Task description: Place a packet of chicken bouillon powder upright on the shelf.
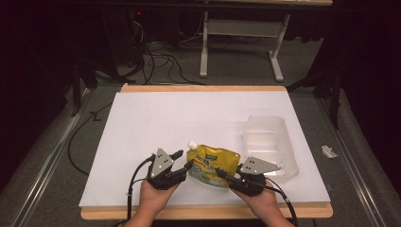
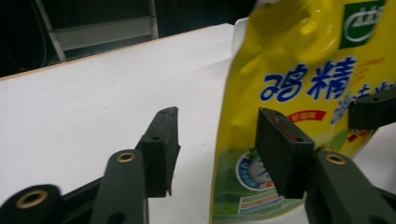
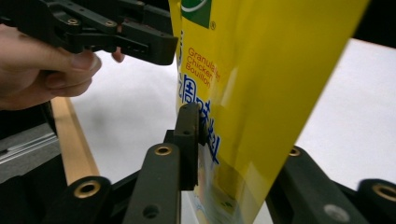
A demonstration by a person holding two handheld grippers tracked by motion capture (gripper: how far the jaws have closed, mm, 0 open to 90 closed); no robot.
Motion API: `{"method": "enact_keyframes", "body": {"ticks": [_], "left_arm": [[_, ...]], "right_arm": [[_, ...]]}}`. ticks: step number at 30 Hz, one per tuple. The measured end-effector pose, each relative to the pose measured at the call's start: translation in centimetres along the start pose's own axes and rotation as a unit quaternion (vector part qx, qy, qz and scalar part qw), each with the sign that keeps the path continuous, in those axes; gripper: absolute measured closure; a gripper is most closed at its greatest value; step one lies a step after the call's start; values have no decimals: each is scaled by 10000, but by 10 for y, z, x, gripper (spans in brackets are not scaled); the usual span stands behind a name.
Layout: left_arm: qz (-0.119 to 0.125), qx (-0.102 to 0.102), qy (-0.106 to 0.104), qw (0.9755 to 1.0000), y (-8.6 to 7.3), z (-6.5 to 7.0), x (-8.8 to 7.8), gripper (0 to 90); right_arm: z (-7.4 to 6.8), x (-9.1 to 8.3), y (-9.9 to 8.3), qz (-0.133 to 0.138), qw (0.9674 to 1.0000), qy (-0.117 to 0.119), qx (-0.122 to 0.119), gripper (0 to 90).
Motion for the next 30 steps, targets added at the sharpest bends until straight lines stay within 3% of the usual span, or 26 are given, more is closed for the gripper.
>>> {"method": "enact_keyframes", "body": {"ticks": [10,18,30], "left_arm": [[-39,-35,-48,10000,-2,-5,-3,439],[13,-26,-143,9999,-2,-6,-4,429],[55,-81,-105,9999,-1,-9,-6,415]], "right_arm": [[-1,0,1,24,9999,156,53,857],[-2,0,2,50,9998,161,76,875],[2,-13,10,214,9997,51,83,885]]}}
Point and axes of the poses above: each handheld gripper's, and its own axes: x roughly forward along the jaws, y roughly out of its top, z roughly to its right, the point moved 4 cm from there along x, roughly forward along the jaws, and after that the axes turned 8 degrees about -y, right-handed, at the moved point
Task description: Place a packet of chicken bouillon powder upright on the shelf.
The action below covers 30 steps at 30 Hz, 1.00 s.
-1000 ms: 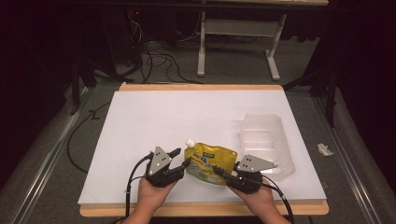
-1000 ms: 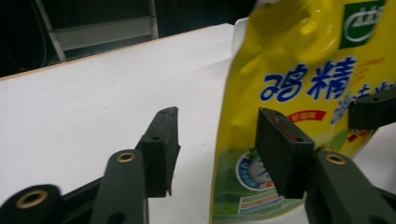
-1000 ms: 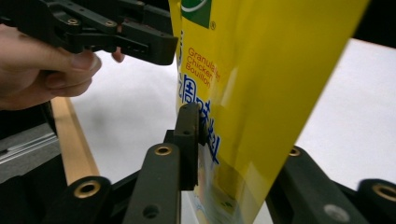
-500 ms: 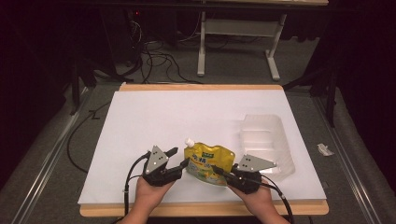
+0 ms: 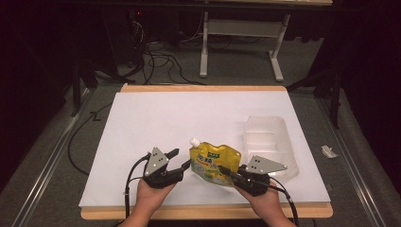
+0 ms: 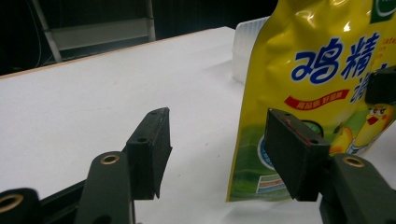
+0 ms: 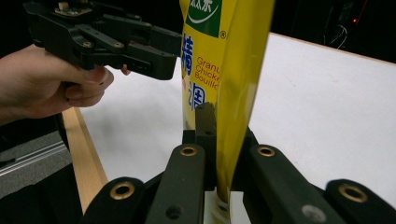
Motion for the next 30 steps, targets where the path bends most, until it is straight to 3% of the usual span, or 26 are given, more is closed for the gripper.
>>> {"method": "enact_keyframes", "body": {"ticks": [10,14,18,22,27,30], "left_arm": [[-4,4,112,9999,-1,0,-2,399],[-128,-181,60,9997,-1,-2,-3,381],[-375,-138,138,9991,-9,-2,-5,370],[-302,-341,97,9989,-18,-6,-4,376],[-325,-153,63,9993,-17,-6,-1,370],[-326,-158,67,9993,-18,-7,-1,368]], "right_arm": [[1,-10,6,89,9999,28,-77,887],[0,-15,10,151,9998,60,-105,892],[2,-21,14,221,9997,64,-121,896],[6,-27,19,293,9995,45,-145,900],[19,-41,29,443,9990,-1,-102,900],[28,-52,34,545,9985,-5,-91,900]]}}
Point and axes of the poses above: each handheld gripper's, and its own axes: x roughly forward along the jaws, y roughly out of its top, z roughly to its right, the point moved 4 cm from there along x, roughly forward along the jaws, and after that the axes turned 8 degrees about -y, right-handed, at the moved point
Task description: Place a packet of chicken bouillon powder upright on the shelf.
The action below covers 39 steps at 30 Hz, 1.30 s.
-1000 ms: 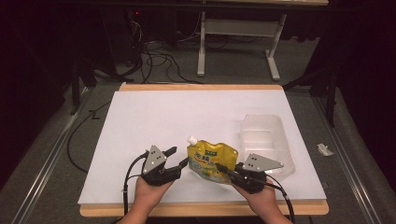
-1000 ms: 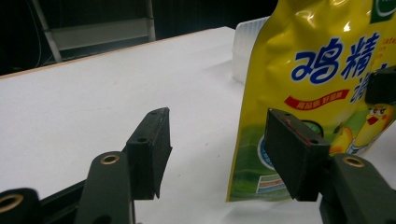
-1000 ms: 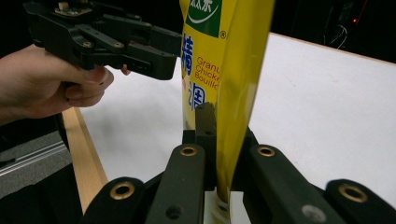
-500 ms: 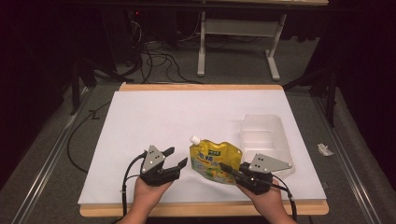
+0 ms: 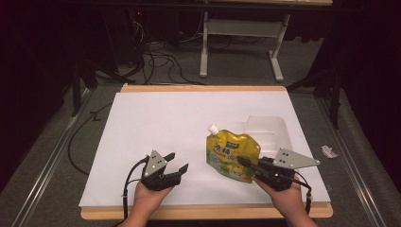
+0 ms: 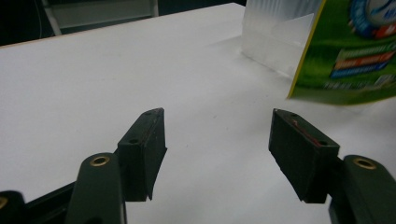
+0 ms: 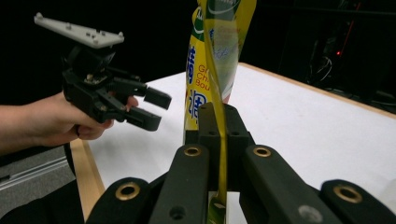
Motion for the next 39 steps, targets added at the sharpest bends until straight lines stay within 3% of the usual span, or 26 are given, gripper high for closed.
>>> {"method": "enact_keyframes", "body": {"ticks": [13,24,31,39], "left_arm": [[59,-28,-22,10000,0,-2,-1,366],[41,-26,-46,10000,-1,-2,0,365],[14,-40,-41,10000,-2,-2,1,366],[-17,-25,-39,10000,-3,0,4,366]], "right_arm": [[44,-34,16,307,9989,-355,72,900],[79,-55,8,350,9978,-517,233,900],[93,-71,0,379,9974,-551,253,900],[99,-81,-7,329,9977,-545,253,900]]}}
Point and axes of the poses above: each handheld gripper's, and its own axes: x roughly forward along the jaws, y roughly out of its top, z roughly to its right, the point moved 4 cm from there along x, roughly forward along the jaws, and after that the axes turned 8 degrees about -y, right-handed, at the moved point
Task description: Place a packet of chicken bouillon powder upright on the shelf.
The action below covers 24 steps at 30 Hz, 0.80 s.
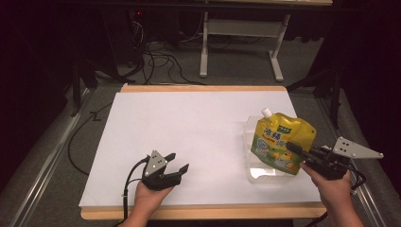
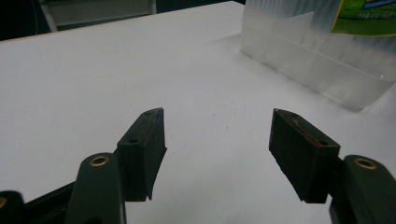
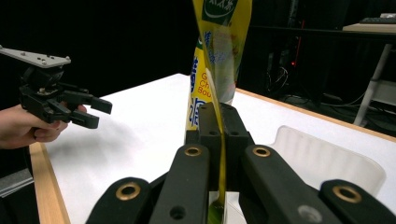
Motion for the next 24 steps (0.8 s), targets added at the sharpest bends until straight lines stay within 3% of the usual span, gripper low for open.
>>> {"method": "enact_keyframes", "body": {"ticks": [13,24], "left_arm": [[4,26,14,10000,0,-1,-2,366],[7,27,10,10000,1,-1,-2,366]], "right_arm": [[1,9,-7,-164,9998,98,-36,900],[2,11,-16,-212,9998,-30,56,900]]}}
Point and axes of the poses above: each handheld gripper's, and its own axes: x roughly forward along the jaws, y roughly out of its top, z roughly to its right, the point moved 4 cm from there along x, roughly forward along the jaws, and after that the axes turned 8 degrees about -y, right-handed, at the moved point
